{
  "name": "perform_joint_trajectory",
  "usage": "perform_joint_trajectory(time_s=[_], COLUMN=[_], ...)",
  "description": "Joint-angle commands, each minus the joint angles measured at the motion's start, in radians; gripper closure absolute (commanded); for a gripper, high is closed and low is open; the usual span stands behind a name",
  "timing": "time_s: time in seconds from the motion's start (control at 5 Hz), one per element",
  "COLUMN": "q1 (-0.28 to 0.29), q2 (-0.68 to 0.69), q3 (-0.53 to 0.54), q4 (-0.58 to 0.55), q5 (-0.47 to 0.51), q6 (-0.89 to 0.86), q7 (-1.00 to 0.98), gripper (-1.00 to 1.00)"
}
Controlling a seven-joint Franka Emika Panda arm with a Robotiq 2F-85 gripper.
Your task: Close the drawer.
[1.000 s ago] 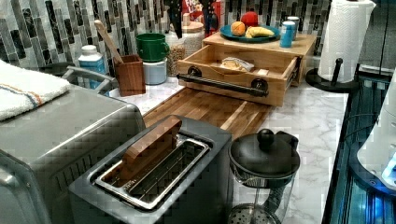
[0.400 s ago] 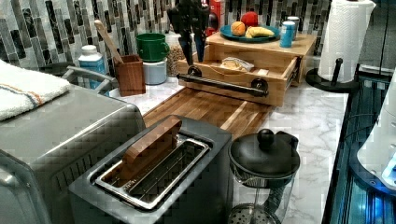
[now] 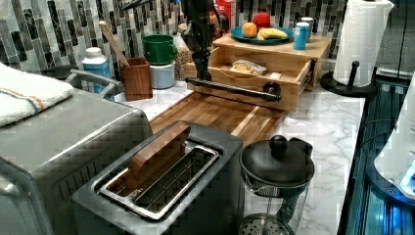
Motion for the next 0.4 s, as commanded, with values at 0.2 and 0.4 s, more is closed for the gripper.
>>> perform_joint_trajectory(time_s=[0.2,0.4], q1=[0.013,-0.018], q2=[0.041,0.070], q3=[0.031,0.045], q4=[-0.075,-0.106], q5=[-0.088,-0.129], q6=[0.154,0.227], q7=[-0.028,-0.033], gripper=[1.00,1.00])
